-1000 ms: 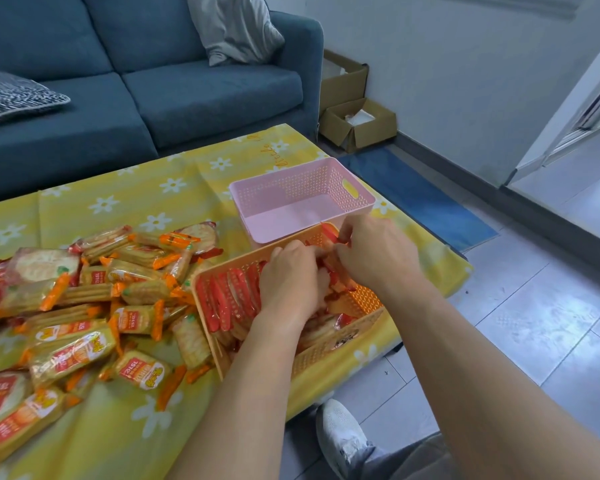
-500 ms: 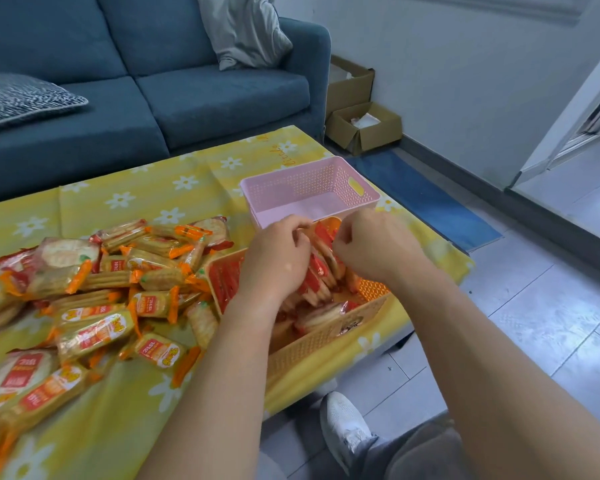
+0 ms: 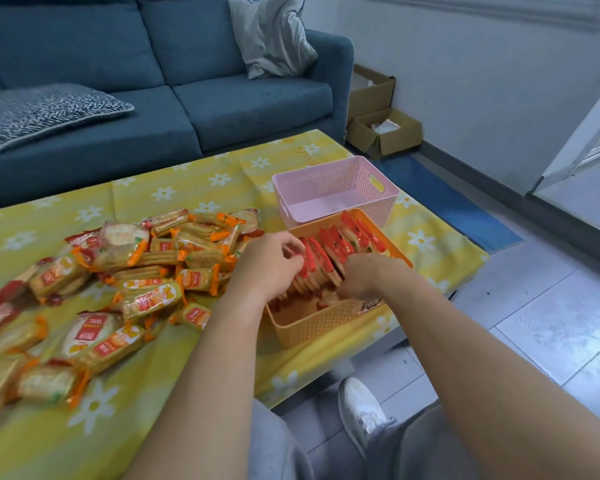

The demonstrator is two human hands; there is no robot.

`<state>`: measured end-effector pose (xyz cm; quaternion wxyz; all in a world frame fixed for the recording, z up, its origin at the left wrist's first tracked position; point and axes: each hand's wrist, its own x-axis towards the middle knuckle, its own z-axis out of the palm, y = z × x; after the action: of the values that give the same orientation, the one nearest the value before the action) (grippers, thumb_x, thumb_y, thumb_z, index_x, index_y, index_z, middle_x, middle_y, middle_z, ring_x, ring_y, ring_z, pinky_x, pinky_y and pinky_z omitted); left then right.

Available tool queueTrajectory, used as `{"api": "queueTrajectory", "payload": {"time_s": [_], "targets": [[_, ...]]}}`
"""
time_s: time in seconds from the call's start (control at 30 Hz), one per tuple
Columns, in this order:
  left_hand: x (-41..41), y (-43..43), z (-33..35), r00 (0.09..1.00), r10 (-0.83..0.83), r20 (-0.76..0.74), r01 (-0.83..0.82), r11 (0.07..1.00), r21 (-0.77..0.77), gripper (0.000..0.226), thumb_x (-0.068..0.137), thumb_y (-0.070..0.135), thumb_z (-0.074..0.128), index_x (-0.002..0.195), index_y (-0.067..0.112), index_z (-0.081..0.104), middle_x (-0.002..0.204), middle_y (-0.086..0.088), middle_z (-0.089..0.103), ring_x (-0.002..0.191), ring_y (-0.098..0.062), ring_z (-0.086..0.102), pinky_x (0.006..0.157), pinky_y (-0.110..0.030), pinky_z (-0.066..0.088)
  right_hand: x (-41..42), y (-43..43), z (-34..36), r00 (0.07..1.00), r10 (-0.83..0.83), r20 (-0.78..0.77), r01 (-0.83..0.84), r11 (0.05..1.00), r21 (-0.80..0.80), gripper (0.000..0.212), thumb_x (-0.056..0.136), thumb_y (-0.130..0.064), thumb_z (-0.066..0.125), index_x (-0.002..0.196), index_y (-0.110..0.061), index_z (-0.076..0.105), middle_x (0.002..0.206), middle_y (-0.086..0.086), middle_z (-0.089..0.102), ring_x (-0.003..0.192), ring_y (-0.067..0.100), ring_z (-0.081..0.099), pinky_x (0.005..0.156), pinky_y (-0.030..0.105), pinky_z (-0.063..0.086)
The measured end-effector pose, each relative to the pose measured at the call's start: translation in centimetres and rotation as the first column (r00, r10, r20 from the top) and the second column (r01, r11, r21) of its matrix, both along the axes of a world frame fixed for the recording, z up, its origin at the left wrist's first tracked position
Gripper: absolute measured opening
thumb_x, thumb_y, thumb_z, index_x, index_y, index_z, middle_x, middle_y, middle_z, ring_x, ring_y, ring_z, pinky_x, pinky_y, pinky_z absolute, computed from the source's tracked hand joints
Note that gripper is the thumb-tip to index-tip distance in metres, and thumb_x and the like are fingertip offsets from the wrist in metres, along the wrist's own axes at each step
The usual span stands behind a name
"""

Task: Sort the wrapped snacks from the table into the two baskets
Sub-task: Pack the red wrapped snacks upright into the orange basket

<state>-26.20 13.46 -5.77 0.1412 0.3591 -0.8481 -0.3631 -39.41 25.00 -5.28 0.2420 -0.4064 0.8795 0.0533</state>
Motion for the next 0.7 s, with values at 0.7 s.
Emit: {"api": "queueTrajectory", "payload": {"time_s": [0.7], "targets": [[1.7,-2.9,0.8,0.978,0.151,-0.145,-0.117,0.968,0.221,0.015,0.095,0.023,0.064,0.087,0.019,0.076,0.069,0.003,0.068,0.052,-0.01,0.054,0.056,-0.026,0.04,3.3,-0.5,3.6,0.974,0.095,0.207,0.046,0.808,-0.587,0.017,0.073,-0.012,0.074,0.082,-0.018,0.061,0.072,-0.006,0.06,0.064,0.012,0.056,0.053,0.021,0.042]]}}
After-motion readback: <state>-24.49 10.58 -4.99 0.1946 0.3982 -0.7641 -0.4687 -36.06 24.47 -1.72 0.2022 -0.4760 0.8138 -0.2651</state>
